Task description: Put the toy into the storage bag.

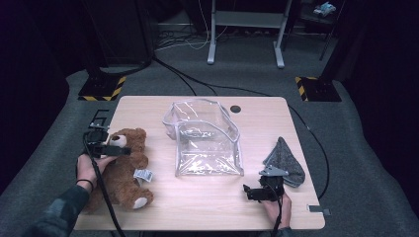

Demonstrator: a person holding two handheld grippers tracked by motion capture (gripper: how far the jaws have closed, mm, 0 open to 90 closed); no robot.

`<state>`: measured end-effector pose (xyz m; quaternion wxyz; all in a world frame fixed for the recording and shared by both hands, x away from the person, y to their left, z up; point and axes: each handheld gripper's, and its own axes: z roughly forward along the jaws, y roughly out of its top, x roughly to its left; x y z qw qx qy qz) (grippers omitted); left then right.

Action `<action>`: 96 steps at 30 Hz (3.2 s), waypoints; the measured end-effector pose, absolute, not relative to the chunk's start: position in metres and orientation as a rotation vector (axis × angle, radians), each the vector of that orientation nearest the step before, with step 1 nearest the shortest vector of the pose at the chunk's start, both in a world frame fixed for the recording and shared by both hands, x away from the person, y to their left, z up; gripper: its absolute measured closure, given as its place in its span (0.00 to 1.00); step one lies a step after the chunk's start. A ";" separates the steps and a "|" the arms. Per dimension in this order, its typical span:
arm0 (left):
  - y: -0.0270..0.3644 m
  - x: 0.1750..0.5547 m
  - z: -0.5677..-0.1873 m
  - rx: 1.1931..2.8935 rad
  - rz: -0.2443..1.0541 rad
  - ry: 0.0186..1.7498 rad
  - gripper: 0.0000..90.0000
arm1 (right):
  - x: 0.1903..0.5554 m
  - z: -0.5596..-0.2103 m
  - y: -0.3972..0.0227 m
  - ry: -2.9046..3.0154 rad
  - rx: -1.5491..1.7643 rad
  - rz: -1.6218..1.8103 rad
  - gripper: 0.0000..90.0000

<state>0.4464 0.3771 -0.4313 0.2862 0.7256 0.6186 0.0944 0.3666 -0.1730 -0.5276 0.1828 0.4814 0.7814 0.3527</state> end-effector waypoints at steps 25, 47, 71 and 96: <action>0.380 0.441 -0.474 1.911 0.309 1.684 0.43 | 0.366 -0.529 -0.169 2.205 1.333 0.963 0.05; 0.377 0.428 -0.434 1.818 0.470 1.519 0.54 | 0.366 -0.529 -0.169 2.199 1.348 0.964 0.05; 0.376 0.440 -0.377 1.678 0.629 1.418 0.57 | 0.366 -0.529 -0.170 2.207 1.330 0.957 0.05; 0.360 0.467 -0.312 1.631 0.785 1.320 0.57 | 0.367 -0.529 -0.168 2.196 1.336 0.953 0.05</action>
